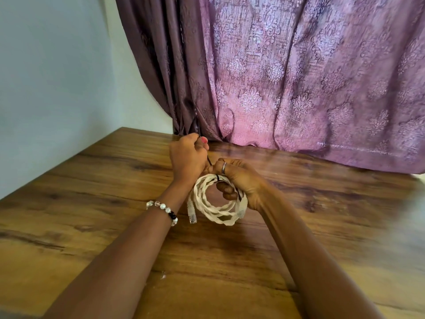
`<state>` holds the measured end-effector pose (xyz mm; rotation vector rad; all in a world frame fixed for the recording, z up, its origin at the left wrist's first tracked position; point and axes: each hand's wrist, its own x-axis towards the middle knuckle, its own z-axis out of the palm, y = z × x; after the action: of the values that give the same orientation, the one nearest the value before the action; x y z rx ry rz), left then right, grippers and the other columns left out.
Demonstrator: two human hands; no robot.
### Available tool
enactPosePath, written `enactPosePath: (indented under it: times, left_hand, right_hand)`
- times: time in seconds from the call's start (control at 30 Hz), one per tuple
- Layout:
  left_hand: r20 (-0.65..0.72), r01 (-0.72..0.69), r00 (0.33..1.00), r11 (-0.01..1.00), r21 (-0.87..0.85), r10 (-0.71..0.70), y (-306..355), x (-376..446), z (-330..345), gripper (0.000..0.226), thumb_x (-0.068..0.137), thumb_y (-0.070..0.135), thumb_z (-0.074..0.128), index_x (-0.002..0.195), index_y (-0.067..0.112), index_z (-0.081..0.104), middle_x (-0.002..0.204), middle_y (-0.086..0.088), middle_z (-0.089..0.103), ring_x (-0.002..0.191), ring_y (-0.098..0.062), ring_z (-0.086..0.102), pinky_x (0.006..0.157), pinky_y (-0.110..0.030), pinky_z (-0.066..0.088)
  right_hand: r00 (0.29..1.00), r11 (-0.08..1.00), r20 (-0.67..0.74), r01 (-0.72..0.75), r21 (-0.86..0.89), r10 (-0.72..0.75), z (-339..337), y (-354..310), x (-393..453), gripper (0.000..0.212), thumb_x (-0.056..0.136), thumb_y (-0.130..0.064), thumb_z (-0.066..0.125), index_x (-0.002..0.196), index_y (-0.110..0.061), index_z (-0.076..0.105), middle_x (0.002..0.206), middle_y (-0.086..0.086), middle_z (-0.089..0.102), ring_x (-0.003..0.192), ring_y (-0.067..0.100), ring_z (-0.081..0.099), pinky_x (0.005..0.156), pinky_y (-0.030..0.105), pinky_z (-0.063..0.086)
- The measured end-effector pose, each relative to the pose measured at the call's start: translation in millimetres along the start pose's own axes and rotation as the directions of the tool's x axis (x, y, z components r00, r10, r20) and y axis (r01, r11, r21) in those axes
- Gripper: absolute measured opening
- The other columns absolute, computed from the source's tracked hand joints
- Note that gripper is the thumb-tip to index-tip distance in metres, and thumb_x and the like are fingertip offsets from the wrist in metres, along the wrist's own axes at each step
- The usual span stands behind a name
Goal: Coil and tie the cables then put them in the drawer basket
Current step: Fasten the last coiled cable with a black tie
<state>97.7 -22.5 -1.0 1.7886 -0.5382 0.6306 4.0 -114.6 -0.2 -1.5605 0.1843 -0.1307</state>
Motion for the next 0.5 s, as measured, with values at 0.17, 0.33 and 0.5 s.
enactPosePath:
  times: [0.17,0.33,0.5]
  left_hand:
    - [-0.008,0.029,1.0,1.0,-0.002,-0.029,-5.0,1.3,4.4,0.026,0.085,0.015,0.053,0.066,0.007,0.069,0.072,-0.005,0.072,0.067,-0.023,0.064,0.064,-0.024,0.038]
    - [0.04,0.081,0.996,0.996,-0.024,-0.08,-0.1,0.1,4.7,0.024,0.088,0.012,0.058,0.067,0.008,0.069,0.062,-0.001,0.066,0.055,-0.011,0.055,0.058,-0.019,0.034]
    - [0.212,0.242,0.961,0.91,-0.338,-0.176,3.1,-0.6,1.1,0.024,0.096,0.021,0.055,0.08,0.011,0.069,0.05,0.002,0.058,0.045,-0.019,0.06,0.048,-0.031,0.051]
  right_hand:
    - [0.997,0.998,0.031,-0.066,0.011,0.065,2.1,-4.8,-1.3,0.011,0.087,-0.006,0.054,0.081,-0.004,0.063,0.064,0.011,0.057,0.037,0.011,0.044,0.031,0.012,0.024]
    - [0.999,0.996,-0.005,-0.044,-0.076,0.044,-2.8,-7.0,-4.1,0.01,0.085,-0.007,0.058,0.079,-0.006,0.066,0.066,0.01,0.059,0.042,0.012,0.047,0.033,0.014,0.027]
    - [0.991,0.998,-0.13,0.026,-0.064,-0.034,-4.3,0.0,-0.9,0.017,0.086,-0.003,0.057,0.07,-0.01,0.06,0.063,0.004,0.056,0.044,0.011,0.041,0.036,0.015,0.023]
